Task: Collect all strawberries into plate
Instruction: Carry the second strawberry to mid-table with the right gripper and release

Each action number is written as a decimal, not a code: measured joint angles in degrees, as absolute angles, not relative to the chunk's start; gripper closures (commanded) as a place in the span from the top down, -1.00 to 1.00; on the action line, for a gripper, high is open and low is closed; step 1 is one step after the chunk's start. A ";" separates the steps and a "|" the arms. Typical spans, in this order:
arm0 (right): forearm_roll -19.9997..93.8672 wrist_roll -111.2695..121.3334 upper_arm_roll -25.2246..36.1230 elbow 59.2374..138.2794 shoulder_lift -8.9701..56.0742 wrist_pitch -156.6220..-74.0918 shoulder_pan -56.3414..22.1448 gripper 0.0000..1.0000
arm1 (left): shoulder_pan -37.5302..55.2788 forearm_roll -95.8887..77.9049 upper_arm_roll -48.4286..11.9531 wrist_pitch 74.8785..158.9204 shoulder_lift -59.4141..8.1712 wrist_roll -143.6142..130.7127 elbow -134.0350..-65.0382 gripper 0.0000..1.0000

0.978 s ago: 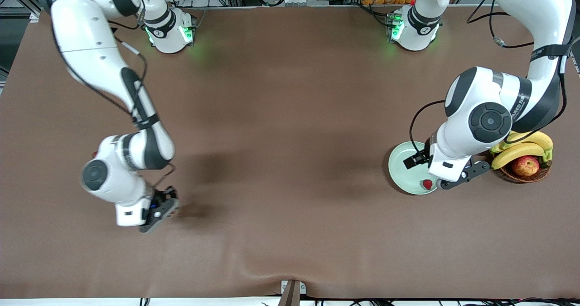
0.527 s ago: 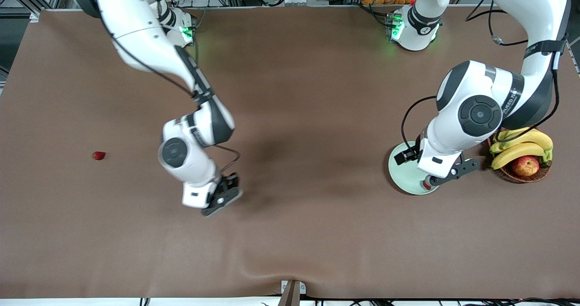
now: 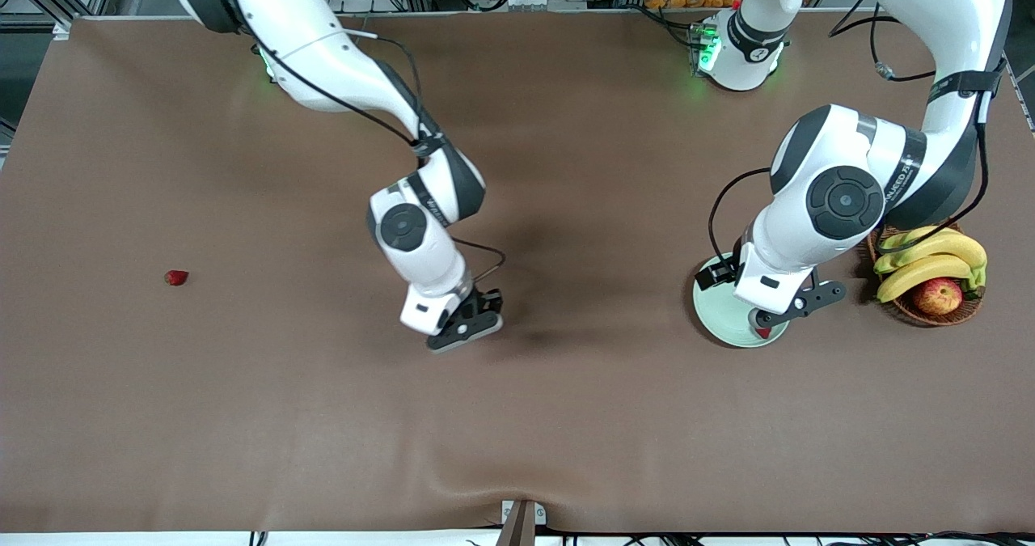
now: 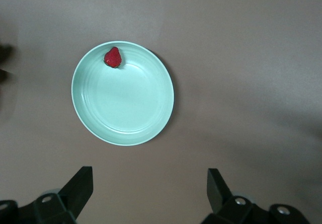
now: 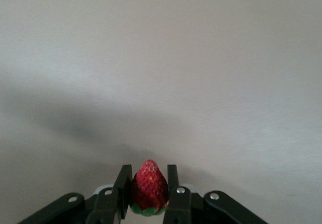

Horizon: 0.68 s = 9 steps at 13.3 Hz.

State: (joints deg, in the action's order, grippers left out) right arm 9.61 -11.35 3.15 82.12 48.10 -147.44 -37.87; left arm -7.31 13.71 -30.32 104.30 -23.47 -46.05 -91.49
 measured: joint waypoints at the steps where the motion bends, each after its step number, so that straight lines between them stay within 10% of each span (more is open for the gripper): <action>1: 9.61 -14.03 3.15 81.08 49.46 -148.32 -39.15 -1.00 | -7.34 13.71 -30.33 104.29 -23.47 -46.05 -91.49 1.00; 6: 9.61 -23.41 3.26 74.68 55.00 -148.76 -43.27 -0.53 | -7.41 13.70 -30.35 104.27 -23.47 -46.05 -91.51 1.00; 9: 9.61 -24.20 3.30 74.10 55.95 -148.76 -43.61 1.00 | -7.19 12.39 -30.56 104.17 -23.54 -46.15 -91.68 1.00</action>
